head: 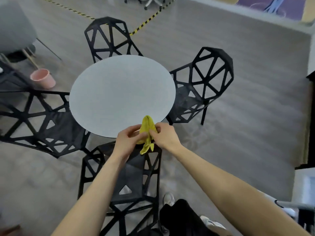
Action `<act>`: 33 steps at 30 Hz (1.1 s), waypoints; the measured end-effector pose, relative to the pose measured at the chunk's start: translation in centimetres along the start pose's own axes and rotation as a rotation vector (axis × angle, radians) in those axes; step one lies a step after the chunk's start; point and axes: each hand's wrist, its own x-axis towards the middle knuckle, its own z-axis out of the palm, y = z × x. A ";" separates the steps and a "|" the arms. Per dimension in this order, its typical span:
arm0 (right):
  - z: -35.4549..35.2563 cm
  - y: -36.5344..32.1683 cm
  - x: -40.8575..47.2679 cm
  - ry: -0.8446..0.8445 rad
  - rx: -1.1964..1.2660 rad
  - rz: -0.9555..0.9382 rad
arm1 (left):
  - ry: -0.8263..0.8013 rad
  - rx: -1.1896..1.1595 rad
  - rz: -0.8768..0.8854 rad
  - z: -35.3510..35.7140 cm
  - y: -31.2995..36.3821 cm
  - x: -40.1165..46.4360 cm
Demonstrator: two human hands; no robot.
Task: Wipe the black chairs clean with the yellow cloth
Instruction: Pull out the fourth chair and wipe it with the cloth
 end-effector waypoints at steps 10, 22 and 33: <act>-15.1 6.6 10.5 0.034 -0.076 -0.062 | 0.125 0.460 0.116 8.9 3.9 10.5; -39.5 14.6 26.1 -0.163 -0.100 -0.087 | 0.032 0.422 0.159 35.5 16.9 31.0; -61.5 18.2 44.0 -0.008 -0.071 -0.075 | -0.353 0.275 0.198 56.0 26.2 45.7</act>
